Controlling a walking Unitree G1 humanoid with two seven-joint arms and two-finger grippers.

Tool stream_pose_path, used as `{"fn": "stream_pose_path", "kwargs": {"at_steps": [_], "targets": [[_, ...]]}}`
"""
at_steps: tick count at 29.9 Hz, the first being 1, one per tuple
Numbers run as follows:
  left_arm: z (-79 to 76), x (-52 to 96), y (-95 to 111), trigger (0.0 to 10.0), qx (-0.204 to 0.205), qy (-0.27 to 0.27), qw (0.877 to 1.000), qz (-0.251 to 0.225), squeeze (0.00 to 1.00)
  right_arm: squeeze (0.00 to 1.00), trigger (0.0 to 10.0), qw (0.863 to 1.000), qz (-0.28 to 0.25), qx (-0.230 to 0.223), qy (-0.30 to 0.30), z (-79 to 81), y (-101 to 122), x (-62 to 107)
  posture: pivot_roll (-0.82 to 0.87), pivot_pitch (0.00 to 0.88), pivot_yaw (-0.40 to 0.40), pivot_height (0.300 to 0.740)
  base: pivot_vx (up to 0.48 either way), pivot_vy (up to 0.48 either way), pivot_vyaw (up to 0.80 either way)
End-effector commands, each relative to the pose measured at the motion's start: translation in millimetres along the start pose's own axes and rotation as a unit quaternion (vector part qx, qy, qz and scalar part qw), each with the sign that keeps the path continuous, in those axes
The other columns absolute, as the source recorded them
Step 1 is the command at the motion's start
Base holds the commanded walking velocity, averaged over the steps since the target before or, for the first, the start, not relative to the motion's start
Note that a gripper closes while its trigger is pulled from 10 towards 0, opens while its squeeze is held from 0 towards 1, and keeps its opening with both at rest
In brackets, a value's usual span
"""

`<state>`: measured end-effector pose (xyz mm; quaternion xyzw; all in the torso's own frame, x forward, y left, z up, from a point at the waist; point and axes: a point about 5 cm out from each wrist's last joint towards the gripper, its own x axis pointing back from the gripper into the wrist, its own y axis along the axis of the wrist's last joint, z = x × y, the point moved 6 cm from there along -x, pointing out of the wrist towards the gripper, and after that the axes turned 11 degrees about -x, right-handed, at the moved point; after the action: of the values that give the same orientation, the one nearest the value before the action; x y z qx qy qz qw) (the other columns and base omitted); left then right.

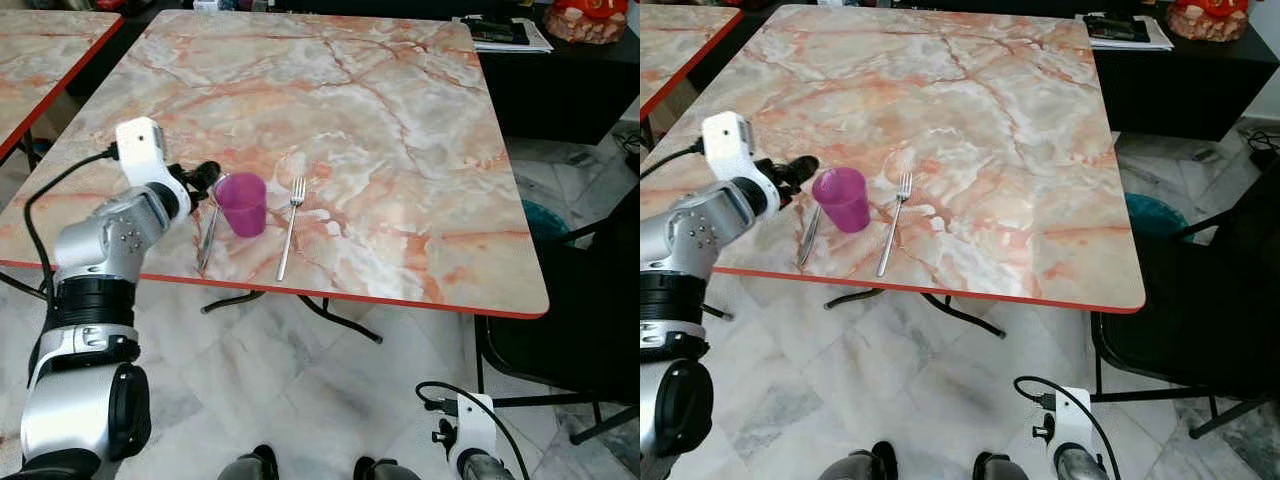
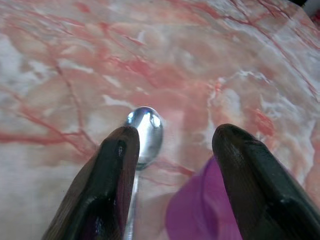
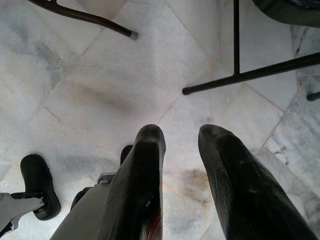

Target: Setting the table

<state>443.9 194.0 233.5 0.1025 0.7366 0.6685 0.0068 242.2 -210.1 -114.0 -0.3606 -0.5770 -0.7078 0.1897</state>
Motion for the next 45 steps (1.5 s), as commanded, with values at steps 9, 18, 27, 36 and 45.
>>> {"fn": "stream_pose_path", "kwargs": {"at_steps": [9,18,27,36,45], "targets": [[-13.0,-0.7,8.8,10.0,-0.007,-0.024,1.000,0.001,0.00,0.00,10.0,1.000,0.012,-0.003,-0.007,-3.2,-9.3,1.8,-0.01,0.214,-0.002,0.740,0.000,0.000,0.00],[-11.6,0.4,7.8,10.0,-0.026,-0.017,0.999,0.007,1.00,0.00,10.0,1.000,0.012,-0.003,-0.007,-3.5,-9.3,1.9,-0.01,0.212,-0.002,0.740,0.000,0.000,0.00],[-11.5,3.0,4.5,10.0,-0.024,-0.022,0.999,0.014,0.93,0.00,10.0,1.000,0.012,-0.002,-0.008,-4.0,-9.3,1.9,-0.01,0.211,-0.001,0.740,0.000,0.000,0.00],[-9.6,4.3,-3.4,10.0,-0.031,-0.019,0.999,0.029,0.00,0.00,10.0,1.000,0.012,-0.003,-0.008,-3.9,-9.4,1.9,-0.01,0.212,0.000,0.740,0.000,0.000,0.00],[-7.0,7.6,-15.8,10.0,-0.039,-0.013,0.998,0.049,0.00,0.00,10.0,1.000,0.012,-0.003,-0.008,-4.0,-9.2,1.9,-0.01,0.211,0.001,0.740,0.000,0.000,0.00]]}}
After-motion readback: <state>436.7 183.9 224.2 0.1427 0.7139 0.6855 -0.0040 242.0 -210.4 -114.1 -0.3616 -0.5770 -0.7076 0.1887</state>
